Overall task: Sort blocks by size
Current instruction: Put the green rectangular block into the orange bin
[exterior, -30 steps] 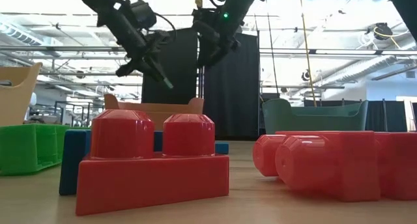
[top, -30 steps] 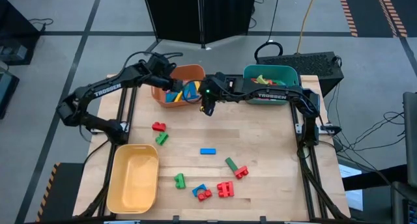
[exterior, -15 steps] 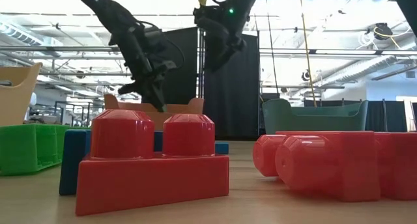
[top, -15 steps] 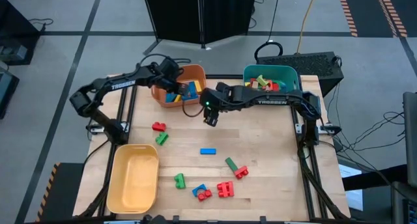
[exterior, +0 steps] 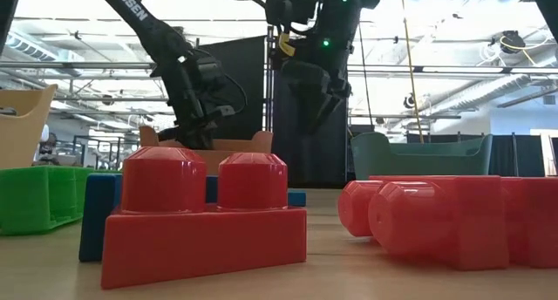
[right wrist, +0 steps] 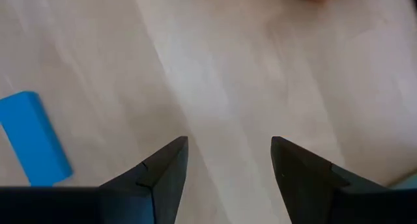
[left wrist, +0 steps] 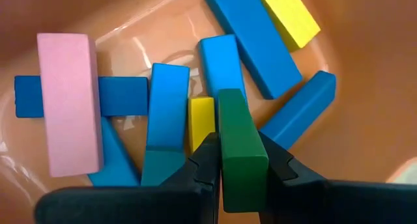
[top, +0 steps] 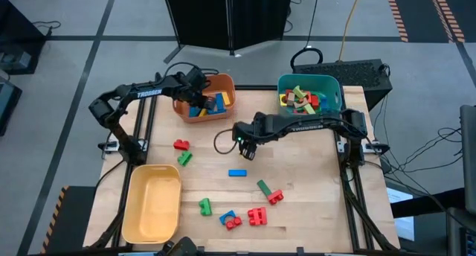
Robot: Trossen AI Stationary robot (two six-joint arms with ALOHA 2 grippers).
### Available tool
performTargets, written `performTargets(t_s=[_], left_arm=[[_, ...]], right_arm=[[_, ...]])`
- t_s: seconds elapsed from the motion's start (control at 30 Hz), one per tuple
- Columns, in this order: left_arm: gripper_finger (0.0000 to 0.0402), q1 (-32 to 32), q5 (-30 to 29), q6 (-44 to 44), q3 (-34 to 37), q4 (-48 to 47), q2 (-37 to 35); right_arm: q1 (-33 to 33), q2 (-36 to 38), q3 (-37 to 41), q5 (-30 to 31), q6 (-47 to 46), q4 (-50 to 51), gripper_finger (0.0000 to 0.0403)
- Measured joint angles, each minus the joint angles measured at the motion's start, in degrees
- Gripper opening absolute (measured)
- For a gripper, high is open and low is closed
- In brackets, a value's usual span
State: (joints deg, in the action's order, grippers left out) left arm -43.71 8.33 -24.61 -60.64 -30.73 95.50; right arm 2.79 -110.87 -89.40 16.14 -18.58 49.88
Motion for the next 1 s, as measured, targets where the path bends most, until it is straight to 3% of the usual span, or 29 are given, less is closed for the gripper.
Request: performTargets(t_s=[0.23, 0.6, 1.0], left_arm=[[0.0056, -0.68, 0.14, -1.42, 0.0, 0.74, 0.02], [0.0152, -0.91, 1.0, -1.99, 0.0, -0.24, 0.01], [0.0156, -0.78, 3.2, 0.46, -0.07, 0.46, -5.86]], right_arm=[[-1.49, 0.0, 1.33, 0.02, -2.37, -0.37, 0.0206], [-3.74, 0.0, 5.17, -1.53, -6.43, -2.43, 0.0205], [-8.02, 0.95, 5.59, -1.53, -10.36, -2.78, 0.0205]])
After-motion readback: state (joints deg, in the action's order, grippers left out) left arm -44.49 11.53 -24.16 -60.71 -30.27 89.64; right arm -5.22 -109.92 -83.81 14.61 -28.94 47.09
